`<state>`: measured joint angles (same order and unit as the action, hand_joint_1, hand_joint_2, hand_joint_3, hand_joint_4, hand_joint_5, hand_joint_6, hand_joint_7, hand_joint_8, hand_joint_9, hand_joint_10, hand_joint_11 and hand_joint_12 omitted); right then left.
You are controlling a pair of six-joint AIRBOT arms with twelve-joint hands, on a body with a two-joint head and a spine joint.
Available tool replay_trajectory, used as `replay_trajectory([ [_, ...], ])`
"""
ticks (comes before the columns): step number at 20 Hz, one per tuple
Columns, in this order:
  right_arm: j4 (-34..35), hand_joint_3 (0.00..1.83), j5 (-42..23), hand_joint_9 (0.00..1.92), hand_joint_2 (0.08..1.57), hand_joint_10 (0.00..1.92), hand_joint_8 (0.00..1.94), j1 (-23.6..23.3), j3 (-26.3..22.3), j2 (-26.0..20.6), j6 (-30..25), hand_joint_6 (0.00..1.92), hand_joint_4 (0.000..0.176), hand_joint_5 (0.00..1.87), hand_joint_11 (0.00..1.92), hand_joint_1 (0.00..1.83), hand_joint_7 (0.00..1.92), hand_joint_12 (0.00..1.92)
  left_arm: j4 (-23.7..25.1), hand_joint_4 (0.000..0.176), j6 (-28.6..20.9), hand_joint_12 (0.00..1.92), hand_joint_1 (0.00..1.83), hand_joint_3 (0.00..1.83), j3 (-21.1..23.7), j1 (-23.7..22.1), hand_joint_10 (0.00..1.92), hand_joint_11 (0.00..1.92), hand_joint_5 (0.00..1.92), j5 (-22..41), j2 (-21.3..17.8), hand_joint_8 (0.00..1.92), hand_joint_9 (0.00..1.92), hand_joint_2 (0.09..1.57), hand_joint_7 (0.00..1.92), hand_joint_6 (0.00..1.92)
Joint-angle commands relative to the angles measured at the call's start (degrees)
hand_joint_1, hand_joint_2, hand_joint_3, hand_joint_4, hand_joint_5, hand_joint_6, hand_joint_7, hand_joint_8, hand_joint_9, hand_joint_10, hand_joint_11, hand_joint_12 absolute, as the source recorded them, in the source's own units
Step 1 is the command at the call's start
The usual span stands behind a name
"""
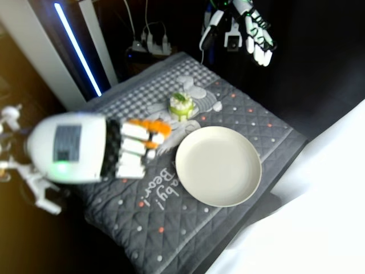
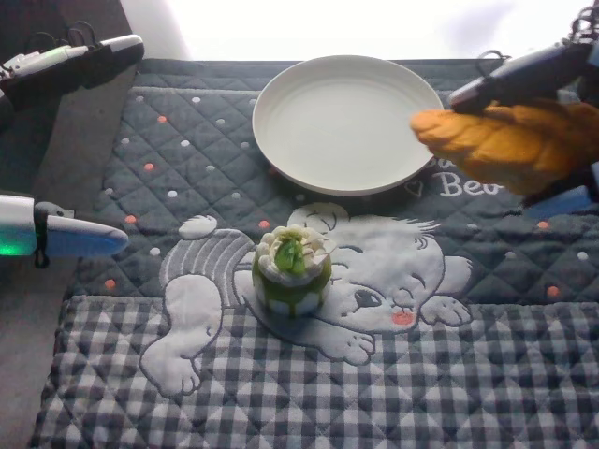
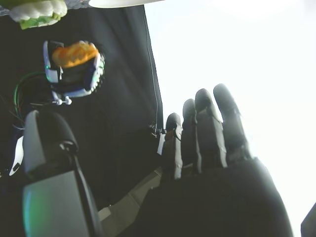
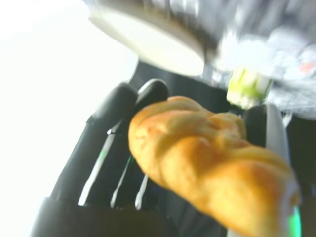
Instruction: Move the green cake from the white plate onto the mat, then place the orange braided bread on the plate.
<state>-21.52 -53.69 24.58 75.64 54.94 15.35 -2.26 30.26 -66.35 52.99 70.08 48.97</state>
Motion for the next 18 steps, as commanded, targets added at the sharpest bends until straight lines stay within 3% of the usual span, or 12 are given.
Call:
replay_trajectory([
  [1,3.35,0.00,-6.61,1.10,1.06,1.11,0.67,-0.41,0.75,0.12,0.21,0.72,0.000,0.99,0.99,1.40,1.12,1.30,-1.66,0.050,-0.19,0.61,0.90,0.00,-0.05,-0.35,0.00,0.00,0.22,7.06,0.10,0.00,0.29,0.75,0.27,0.00],
  [4,4.95,0.00,-6.61,1.22,1.03,0.94,0.51,-0.43,3.79,3.49,0.21,0.65,0.000,1.02,1.03,1.41,1.24,1.16,-1.26,0.061,-0.19,0.59,0.93,0.00,-0.70,-0.48,0.00,0.00,0.22,6.02,0.95,0.00,0.29,0.75,0.28,0.00],
  [5,5.49,0.01,-6.60,1.12,1.06,1.07,0.71,-0.44,4.56,4.45,0.21,0.74,0.000,0.95,1.06,1.40,1.11,1.13,-0.45,0.062,-0.27,0.63,0.94,0.00,-0.99,-1.06,0.00,0.00,0.20,5.15,1.23,0.00,0.28,0.75,0.26,0.00],
  [6,5.52,0.00,-6.17,1.10,1.07,1.10,0.77,-0.47,5.32,5.25,0.20,0.77,0.000,0.94,1.06,1.40,1.08,1.14,0.51,0.089,-0.48,0.60,0.93,0.00,-1.39,-1.92,0.00,0.00,0.18,4.00,1.62,0.00,0.26,0.74,0.25,0.00],
  [7,5.89,0.00,-5.61,1.26,1.04,0.83,0.68,-0.54,6.04,5.84,0.20,0.69,0.000,1.05,1.14,1.32,1.24,1.18,1.58,0.091,-0.99,0.49,0.92,0.00,-2.04,-3.08,0.00,0.00,0.18,2.96,2.34,0.00,0.20,0.75,0.21,0.00],
  [10,7.62,0.00,-4.86,1.37,1.02,0.63,0.71,-0.79,7.99,7.19,0.20,0.52,0.000,1.14,1.15,1.31,1.27,1.27,4.34,0.110,-2.07,0.50,0.87,0.00,-3.63,-5.80,0.00,0.00,0.19,0.32,4.31,0.00,0.21,0.77,0.20,0.00],
  [11,7.73,0.00,-4.41,1.32,1.06,0.95,1.00,-1.88,8.63,7.76,0.20,0.49,0.000,1.11,1.16,1.29,1.14,1.42,5.33,0.086,-2.22,0.39,0.87,0.00,-3.96,-6.51,0.00,0.00,0.18,-0.65,4.78,0.00,0.19,0.78,0.19,0.00],
  [13,4.89,0.00,-1.19,1.32,1.07,1.49,1.42,-6.21,8.97,8.70,0.20,0.75,0.000,1.07,1.27,1.21,1.12,1.68,6.37,0.107,-2.69,0.40,0.85,0.00,-3.93,-7.03,0.00,0.02,0.18,-0.93,4.80,0.00,0.23,0.75,0.22,0.00],
  [15,2.35,0.00,1.28,1.34,1.10,1.56,1.50,-9.52,9.06,9.53,0.34,0.92,0.000,1.01,1.33,1.18,1.14,1.68,6.83,0.109,-3.15,0.50,0.85,0.00,-3.94,-7.04,0.00,0.00,0.18,-0.84,4.72,0.00,0.25,0.75,0.24,0.00],
  [16,1.93,0.00,2.13,1.34,1.10,1.56,1.50,-10.35,9.44,10.16,0.73,0.92,0.000,1.01,1.33,1.18,1.14,1.68,7.21,0.109,-3.15,0.50,0.85,0.00,-4.02,-7.37,0.00,0.00,0.18,-1.25,4.79,0.00,0.25,0.75,0.24,0.00],
  [17,1.86,0.00,3.13,1.16,1.08,1.06,0.85,-10.99,10.28,11.20,1.44,0.88,0.000,0.91,1.07,1.37,1.06,1.29,7.81,0.104,-3.15,0.44,0.86,0.00,-4.32,-7.96,0.00,0.00,0.18,-1.76,5.13,0.00,0.25,0.75,0.24,0.00],
  [18,1.86,0.00,3.89,1.16,1.08,1.06,0.85,-11.16,11.41,12.10,1.54,0.88,0.000,0.91,1.07,1.37,1.06,1.29,8.35,0.104,-3.17,0.44,0.86,0.00,-4.61,-8.48,0.00,0.00,0.18,-2.17,5.50,0.00,0.25,0.75,0.24,0.00],
])
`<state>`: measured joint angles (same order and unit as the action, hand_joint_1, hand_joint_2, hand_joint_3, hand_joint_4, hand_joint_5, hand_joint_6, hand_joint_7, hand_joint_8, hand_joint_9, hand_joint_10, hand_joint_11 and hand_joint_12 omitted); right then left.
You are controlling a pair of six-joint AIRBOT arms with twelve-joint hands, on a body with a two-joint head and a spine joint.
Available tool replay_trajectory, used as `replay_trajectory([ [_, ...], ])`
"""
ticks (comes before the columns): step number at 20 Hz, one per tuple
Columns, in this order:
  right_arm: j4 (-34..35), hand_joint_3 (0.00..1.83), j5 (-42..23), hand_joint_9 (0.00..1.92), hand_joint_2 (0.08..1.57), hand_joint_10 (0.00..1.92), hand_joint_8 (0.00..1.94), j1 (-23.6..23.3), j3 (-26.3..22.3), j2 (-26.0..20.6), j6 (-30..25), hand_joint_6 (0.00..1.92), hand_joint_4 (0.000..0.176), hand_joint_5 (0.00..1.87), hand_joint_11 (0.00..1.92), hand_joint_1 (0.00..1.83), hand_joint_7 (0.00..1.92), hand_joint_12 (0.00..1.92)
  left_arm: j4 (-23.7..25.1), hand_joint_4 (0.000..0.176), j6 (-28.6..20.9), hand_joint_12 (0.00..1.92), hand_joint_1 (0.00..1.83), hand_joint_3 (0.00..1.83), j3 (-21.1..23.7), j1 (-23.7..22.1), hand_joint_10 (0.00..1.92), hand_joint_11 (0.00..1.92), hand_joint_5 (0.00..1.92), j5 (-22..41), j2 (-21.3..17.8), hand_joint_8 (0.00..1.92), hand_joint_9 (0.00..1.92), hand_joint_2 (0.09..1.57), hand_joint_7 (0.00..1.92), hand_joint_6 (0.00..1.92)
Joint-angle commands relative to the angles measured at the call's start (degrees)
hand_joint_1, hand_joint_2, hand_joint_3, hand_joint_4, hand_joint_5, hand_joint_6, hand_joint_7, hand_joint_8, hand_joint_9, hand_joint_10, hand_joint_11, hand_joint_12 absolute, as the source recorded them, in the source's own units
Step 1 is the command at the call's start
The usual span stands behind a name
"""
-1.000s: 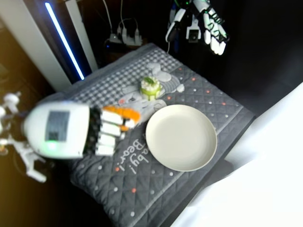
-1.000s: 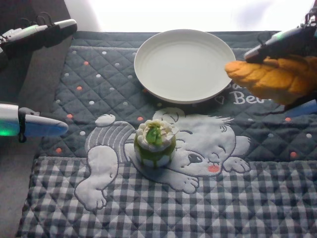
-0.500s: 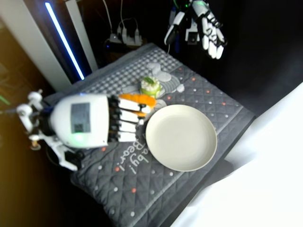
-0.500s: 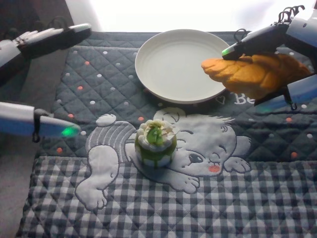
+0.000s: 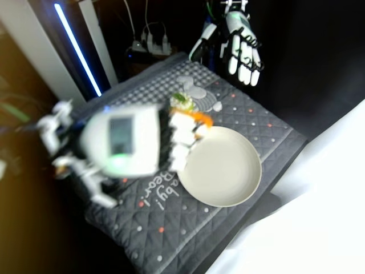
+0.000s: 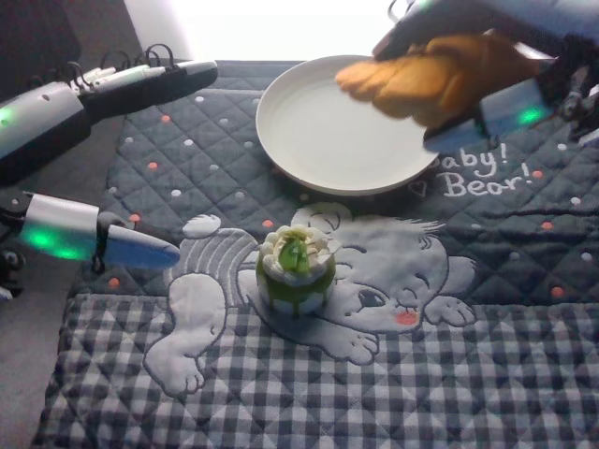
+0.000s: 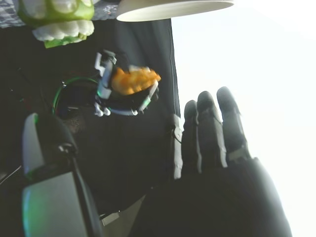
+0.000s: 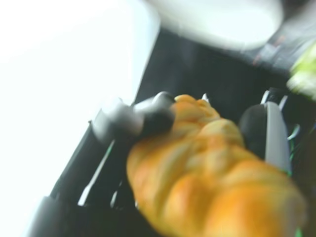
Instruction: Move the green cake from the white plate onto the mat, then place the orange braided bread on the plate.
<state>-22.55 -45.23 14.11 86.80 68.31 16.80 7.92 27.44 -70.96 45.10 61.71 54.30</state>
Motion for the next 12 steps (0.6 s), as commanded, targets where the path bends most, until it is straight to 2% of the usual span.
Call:
replay_trajectory([
  [1,2.89,0.00,-3.67,1.15,1.06,1.00,0.70,-0.79,1.24,-0.42,0.09,0.84,0.000,0.94,1.09,1.40,1.10,1.17,-1.31,0.118,-0.40,0.45,0.88,0.00,-0.28,-1.10,0.00,0.02,0.17,5.86,0.56,0.00,0.24,0.74,0.24,0.00],
  [2,2.89,0.00,-2.72,1.15,1.06,0.96,0.60,-0.91,2.40,0.57,0.09,0.97,0.000,0.91,1.05,1.40,1.13,1.10,-0.73,0.121,-0.47,0.50,0.87,0.00,-0.49,-1.63,0.00,0.00,0.18,5.55,0.92,0.00,0.23,0.73,0.23,0.00],
  [3,2.90,0.00,-1.91,1.17,1.06,0.90,0.52,-1.01,3.08,1.20,0.09,1.04,0.000,0.90,1.06,1.40,1.16,0.99,-0.40,0.114,-0.50,0.56,0.87,0.00,-0.55,-1.96,0.00,0.00,0.18,5.37,1.08,0.00,0.26,0.74,0.27,0.00],
  [4,2.94,0.00,-1.09,1.17,1.06,0.90,0.52,-1.19,4.43,2.56,0.08,1.04,0.000,0.90,1.06,1.40,1.16,0.99,-0.05,0.114,-0.58,0.56,0.87,0.00,-0.59,-2.21,0.00,0.00,0.18,5.24,1.18,0.00,0.26,0.74,0.27,0.00],
  [5,2.94,0.00,-0.62,1.19,1.06,0.87,0.49,-1.33,5.52,3.70,0.08,1.04,0.000,0.88,1.07,1.40,1.17,0.85,0.12,0.130,-0.70,0.58,0.87,0.00,-0.64,-2.24,0.00,0.00,0.18,5.21,1.24,0.00,0.27,0.73,0.27,0.00],
  [6,2.95,0.00,0.10,1.20,1.06,0.85,0.50,-1.51,7.15,5.36,0.07,1.06,0.000,0.88,1.07,1.40,1.16,0.84,0.41,0.115,-0.94,0.58,0.87,0.00,-0.80,-2.27,0.00,0.00,0.19,5.13,1.37,0.00,0.26,0.73,0.27,0.00],
  [8,2.95,0.00,0.90,1.18,1.07,0.89,0.55,-1.88,9.33,7.34,0.06,1.08,0.000,0.84,1.10,1.39,1.13,0.80,1.51,0.107,-1.43,0.62,0.91,0.00,-1.35,-2.95,0.00,0.00,0.21,4.76,1.95,0.00,0.29,0.75,0.31,0.00],
  [9,2.96,0.00,1.16,1.16,1.08,0.94,0.61,-2.13,9.82,7.77,0.06,1.06,0.000,0.82,1.11,1.39,1.11,0.82,2.05,0.099,-1.61,0.54,0.91,0.00,-1.56,-3.27,0.00,0.00,0.19,4.52,2.21,0.00,0.26,0.76,0.28,0.00],
  [11,2.96,0.00,2.27,1.14,1.09,0.97,0.65,-2.92,11.18,9.22,0.06,1.07,0.000,0.81,1.11,1.39,1.09,0.84,3.53,0.094,-2.17,0.51,0.90,0.00,-2.49,-4.44,0.00,0.00,0.18,4.07,3.27,0.00,0.25,0.75,0.26,0.00],
  [12,2.84,0.00,2.35,1.30,1.11,0.78,1.07,-3.29,12.20,10.36,0.06,0.80,0.000,0.93,1.17,1.28,1.07,1.26,4.02,0.092,-2.56,0.46,0.87,0.00,-3.06,-4.76,0.00,0.00,0.16,4.17,3.99,0.00,0.23,0.75,0.24,0.00],
])
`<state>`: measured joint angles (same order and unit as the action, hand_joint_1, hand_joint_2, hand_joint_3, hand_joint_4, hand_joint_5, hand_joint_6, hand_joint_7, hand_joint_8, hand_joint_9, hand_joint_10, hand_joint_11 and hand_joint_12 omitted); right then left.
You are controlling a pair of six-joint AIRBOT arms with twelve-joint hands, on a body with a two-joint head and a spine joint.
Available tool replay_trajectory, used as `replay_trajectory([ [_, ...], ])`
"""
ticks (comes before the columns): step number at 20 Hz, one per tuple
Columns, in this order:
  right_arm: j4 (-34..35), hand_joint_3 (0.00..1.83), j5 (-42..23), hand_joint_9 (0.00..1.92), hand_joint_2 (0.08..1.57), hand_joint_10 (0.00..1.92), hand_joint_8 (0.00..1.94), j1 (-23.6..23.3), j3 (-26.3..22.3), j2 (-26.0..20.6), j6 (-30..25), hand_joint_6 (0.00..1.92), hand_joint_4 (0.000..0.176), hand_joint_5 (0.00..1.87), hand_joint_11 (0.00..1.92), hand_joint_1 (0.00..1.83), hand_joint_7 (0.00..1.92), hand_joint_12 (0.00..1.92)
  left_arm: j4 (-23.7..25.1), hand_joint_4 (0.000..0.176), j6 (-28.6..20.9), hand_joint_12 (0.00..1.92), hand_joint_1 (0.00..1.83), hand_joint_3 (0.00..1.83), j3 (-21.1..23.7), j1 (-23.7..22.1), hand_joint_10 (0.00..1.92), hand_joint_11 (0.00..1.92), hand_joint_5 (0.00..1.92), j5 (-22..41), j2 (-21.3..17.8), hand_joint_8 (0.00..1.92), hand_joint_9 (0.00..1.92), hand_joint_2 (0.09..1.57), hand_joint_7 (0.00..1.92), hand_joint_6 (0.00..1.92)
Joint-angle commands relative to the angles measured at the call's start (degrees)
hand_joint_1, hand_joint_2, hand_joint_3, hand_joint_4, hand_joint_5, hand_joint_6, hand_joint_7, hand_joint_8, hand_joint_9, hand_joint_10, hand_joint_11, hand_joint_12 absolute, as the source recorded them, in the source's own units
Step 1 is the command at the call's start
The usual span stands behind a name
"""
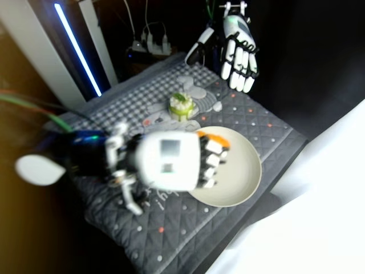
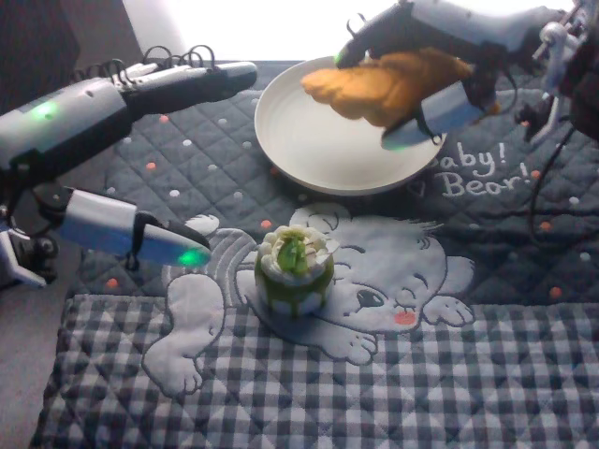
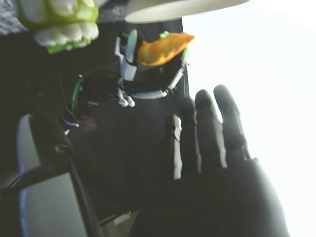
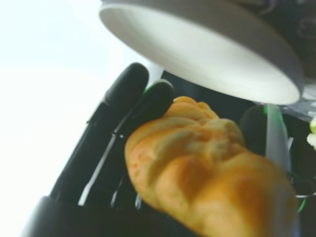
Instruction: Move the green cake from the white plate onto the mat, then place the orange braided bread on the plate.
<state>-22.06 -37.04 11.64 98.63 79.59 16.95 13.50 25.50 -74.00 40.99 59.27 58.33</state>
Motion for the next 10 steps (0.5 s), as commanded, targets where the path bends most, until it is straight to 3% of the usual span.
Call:
replay_trajectory([
  [1,2.42,0.00,-5.63,1.30,1.11,0.78,1.07,-0.95,1.12,0.01,-0.09,0.80,0.000,0.93,1.17,1.28,1.07,1.26,-1.36,0.092,-0.96,0.46,0.87,0.00,-0.40,-0.67,0.00,0.00,0.16,6.88,0.38,0.00,0.23,0.75,0.24,0.00],
  [2,2.39,0.00,-5.27,1.19,1.16,1.25,1.35,-1.21,2.40,1.61,-0.10,0.82,0.000,0.88,1.15,1.25,0.93,1.55,-1.26,0.100,-1.65,0.55,0.92,0.01,-1.06,-0.65,0.00,0.00,0.19,7.30,1.14,0.00,0.24,0.73,0.26,0.00],
  [3,2.39,0.00,-5.00,1.19,1.16,1.25,1.35,-1.26,3.11,2.50,-0.10,0.82,0.000,0.88,1.15,1.25,0.93,1.55,-1.02,0.100,-2.30,0.55,0.92,0.01,-1.51,-0.64,0.00,0.00,0.19,7.51,1.66,0.00,0.24,0.73,0.26,0.00],
  [4,2.37,0.00,-4.74,1.05,1.20,1.33,1.47,-1.26,3.47,3.17,-0.10,0.89,0.000,0.82,1.02,1.24,0.85,1.61,-0.76,0.103,-2.74,0.55,0.94,0.01,-1.82,-0.65,0.01,0.00,0.19,7.59,2.12,0.00,0.28,0.76,0.28,0.00],
  [5,2.37,0.00,-4.15,1.04,1.21,1.46,1.53,-1.26,3.78,3.84,-0.09,0.88,0.000,0.83,1.04,1.23,0.82,1.69,-0.64,0.098,-2.81,0.46,0.99,0.01,-1.92,-0.69,0.01,0.00,0.18,7.70,2.51,0.00,0.28,0.75,0.28,0.00],
  [6,2.37,0.00,-3.83,1.02,1.19,1.35,1.48,-1.26,4.19,4.41,-0.09,0.84,0.000,0.86,1.00,1.24,0.85,1.60,-0.63,0.096,-2.85,0.45,0.98,0.00,-1.93,-0.76,0.00,0.00,0.18,7.82,2.65,0.00,0.28,0.75,0.27,0.00],
  [7,2.37,0.00,-3.61,0.97,1.17,1.28,1.24,-1.26,4.75,5.01,-0.10,1.03,0.000,0.80,0.81,1.34,0.83,1.39,-0.60,0.095,-3.00,0.49,0.97,0.00,-1.91,-0.78,0.00,0.01,0.20,8.00,2.72,0.00,0.31,0.74,0.30,0.00],
  [8,2.19,0.00,-3.44,0.97,1.17,1.26,1.19,-1.26,4.81,5.21,-0.09,1.19,0.000,0.72,0.69,1.35,0.83,1.27,-0.59,0.093,-3.17,0.49,0.98,0.00,-1.87,-0.78,0.00,0.00,0.20,8.10,2.72,0.00,0.30,0.74,0.29,0.00],
  [9,2.03,0.00,-3.38,0.61,1.09,0.56,0.44,-1.26,4.75,5.26,-0.09,0.43,0.000,0.46,0.35,1.08,0.53,1.07,-0.57,0.106,-3.26,0.37,0.98,0.00,-1.83,-0.78,0.01,0.00,0.19,8.16,2.72,0.00,0.26,0.73,0.26,0.00],
  [10,1.75,0.00,-3.38,0.53,1.03,0.23,0.12,-1.25,4.54,5.21,-0.10,0.12,0.024,0.39,0.24,0.97,0.41,1.05,-0.57,0.104,-3.32,0.36,0.98,0.00,-1.80,-0.78,0.01,0.01,0.19,8.19,2.71,0.01,0.26,0.72,0.27,0.00],
])
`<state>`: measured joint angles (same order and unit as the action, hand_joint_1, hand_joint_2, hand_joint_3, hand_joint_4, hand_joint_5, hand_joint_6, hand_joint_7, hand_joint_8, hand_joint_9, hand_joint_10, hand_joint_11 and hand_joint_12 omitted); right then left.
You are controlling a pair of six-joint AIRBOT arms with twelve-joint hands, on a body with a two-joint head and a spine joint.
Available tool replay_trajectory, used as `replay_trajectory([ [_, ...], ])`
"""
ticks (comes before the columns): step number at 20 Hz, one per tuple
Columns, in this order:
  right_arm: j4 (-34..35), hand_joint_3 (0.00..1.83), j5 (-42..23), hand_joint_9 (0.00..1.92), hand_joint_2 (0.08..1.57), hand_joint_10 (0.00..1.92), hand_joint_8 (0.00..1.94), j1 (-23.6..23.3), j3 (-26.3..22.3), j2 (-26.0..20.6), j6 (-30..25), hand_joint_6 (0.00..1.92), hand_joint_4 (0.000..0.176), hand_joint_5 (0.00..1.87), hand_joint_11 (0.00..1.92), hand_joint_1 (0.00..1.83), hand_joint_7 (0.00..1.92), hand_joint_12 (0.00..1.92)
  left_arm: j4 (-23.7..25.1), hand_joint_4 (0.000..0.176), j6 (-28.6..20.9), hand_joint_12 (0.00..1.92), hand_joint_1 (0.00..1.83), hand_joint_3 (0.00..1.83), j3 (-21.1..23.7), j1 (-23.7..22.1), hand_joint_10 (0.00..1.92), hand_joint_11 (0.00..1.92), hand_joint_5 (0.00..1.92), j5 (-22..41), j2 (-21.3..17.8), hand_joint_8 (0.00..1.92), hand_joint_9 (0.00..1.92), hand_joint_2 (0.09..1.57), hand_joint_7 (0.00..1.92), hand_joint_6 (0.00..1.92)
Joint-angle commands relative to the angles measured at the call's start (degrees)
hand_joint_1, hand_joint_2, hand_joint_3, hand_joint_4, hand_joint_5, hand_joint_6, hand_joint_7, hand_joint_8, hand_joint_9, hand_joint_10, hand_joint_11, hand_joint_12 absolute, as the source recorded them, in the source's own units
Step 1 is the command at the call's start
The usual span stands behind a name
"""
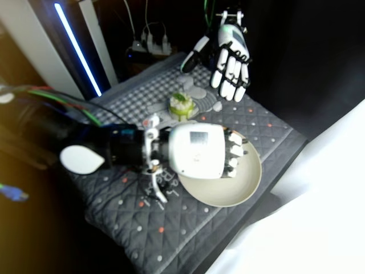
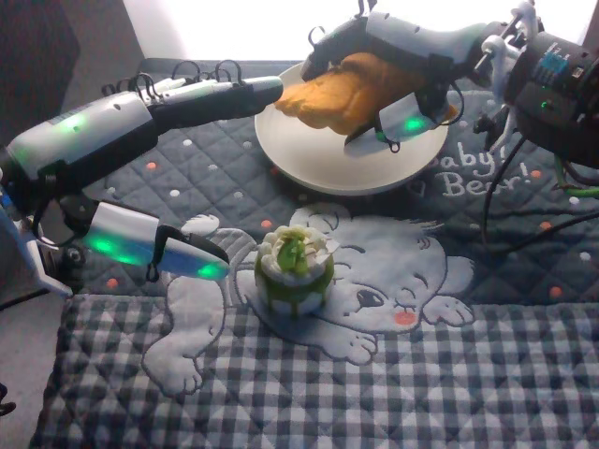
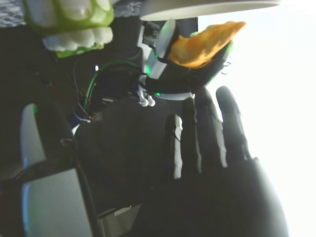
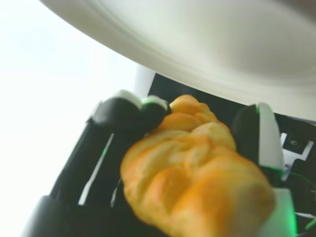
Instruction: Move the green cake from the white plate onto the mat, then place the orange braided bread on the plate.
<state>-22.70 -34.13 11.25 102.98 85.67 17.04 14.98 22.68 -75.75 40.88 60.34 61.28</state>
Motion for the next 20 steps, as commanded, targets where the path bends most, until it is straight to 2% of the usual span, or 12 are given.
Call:
replay_trajectory([
  [1,2.15,0.00,-6.28,0.41,0.96,0.07,0.02,-0.86,0.08,-0.88,-0.19,0.02,0.146,0.18,0.18,0.90,0.24,1.04,-2.07,0.103,-0.67,0.37,0.94,0.00,-0.05,-0.65,0.01,0.06,0.20,7.16,-0.24,0.01,0.27,0.72,0.27,0.01],
  [2,1.92,0.00,-6.25,0.29,0.94,0.02,0.00,-0.86,-0.12,-0.89,-0.19,0.00,0.170,0.12,0.05,0.86,0.13,0.99,-2.09,0.091,-0.77,0.37,0.93,0.00,-0.02,-0.64,0.01,0.07,0.20,7.17,-0.24,0.00,0.27,0.72,0.26,0.00],
  [3,1.73,0.00,-6.22,0.10,0.91,0.01,0.00,-0.86,-0.47,-0.91,-0.19,0.00,0.175,0.03,0.01,0.84,0.03,0.64,-2.10,0.084,-0.81,0.38,0.93,0.00,0.06,-0.63,0.01,0.08,0.19,7.16,-0.24,0.00,0.26,0.72,0.25,0.00],
  [5,1.16,0.00,-6.24,0.00,0.85,0.00,0.00,-0.86,-1.79,-1.87,-0.19,0.00,0.176,0.00,0.00,0.74,0.00,0.12,-2.33,0.097,-0.97,0.42,0.91,0.00,0.18,-0.54,0.00,0.01,0.17,7.16,-0.26,0.00,0.24,0.73,0.24,0.00],
  [6,0.36,0.00,-6.25,0.00,0.84,0.00,0.00,-0.85,-3.07,-3.06,-0.19,0.00,0.176,0.00,0.00,0.69,0.00,0.02,-2.56,0.102,-1.13,0.43,0.89,0.00,0.32,-0.37,0.00,0.00,0.17,7.21,-0.37,0.00,0.24,0.72,0.24,0.00],
  [7,-0.39,0.00,-6.28,0.00,0.81,0.00,0.00,-0.85,-4.17,-4.14,-0.19,0.00,0.176,0.00,0.00,0.70,0.00,0.00,-2.90,0.090,-1.14,0.47,0.88,0.00,0.55,-0.10,0.00,0.00,0.17,7.32,-0.56,0.00,0.24,0.73,0.24,0.00],
  [10,-2.44,0.00,-7.71,0.00,0.78,0.00,0.00,-0.85,-8.12,-8.55,-0.18,0.00,0.176,0.00,0.04,0.62,0.00,0.02,-4.15,0.085,-1.12,0.51,0.89,0.00,1.38,1.03,0.00,0.00,0.16,7.77,-1.45,0.00,0.20,0.77,0.21,0.00],
  [13,-2.15,0.00,-12.05,0.00,0.73,0.00,0.00,-0.77,-12.76,-13.61,-0.18,0.00,0.176,0.00,0.00,0.74,0.00,0.00,-5.94,0.107,-0.23,0.49,0.88,0.00,2.89,2.43,0.00,0.00,0.14,8.52,-3.24,0.00,0.18,0.74,0.20,0.00],
  [14,-2.17,0.00,-12.74,0.00,0.73,0.00,0.00,-0.74,-14.14,-14.52,-0.18,0.00,0.176,0.00,0.00,0.75,0.00,0.00,-6.43,0.101,0.08,0.51,0.87,0.00,3.43,2.94,0.00,0.00,0.14,8.92,-3.79,0.00,0.19,0.74,0.21,0.00],
  [15,-2.31,0.00,-13.44,0.00,0.72,0.00,0.00,-0.68,-16.15,-15.78,-0.01,0.00,0.176,0.00,0.00,0.77,0.00,0.00,-7.11,0.105,0.38,0.32,0.83,0.00,4.13,3.68,0.01,0.00,0.12,9.46,-4.51,0.01,0.15,0.75,0.17,0.00],
  [18,-1.61,0.01,-18.86,0.00,0.76,0.00,0.00,2.39,-20.43,-17.86,2.90,0.01,0.176,0.01,0.04,0.72,0.01,0.02,-8.33,0.053,0.41,0.17,0.83,0.00,4.63,5.46,0.01,0.00,0.11,10.19,-5.80,0.01,0.12,0.75,0.17,0.00],
  [20,0.50,0.01,-22.08,0.00,0.77,0.00,0.01,4.32,-20.82,-18.30,2.90,0.00,0.176,0.01,0.06,0.69,0.02,0.03,-8.33,0.054,0.44,0.10,0.83,0.00,4.62,5.47,0.00,0.00,0.08,10.10,-5.91,0.00,0.09,0.76,0.15,0.00],
])
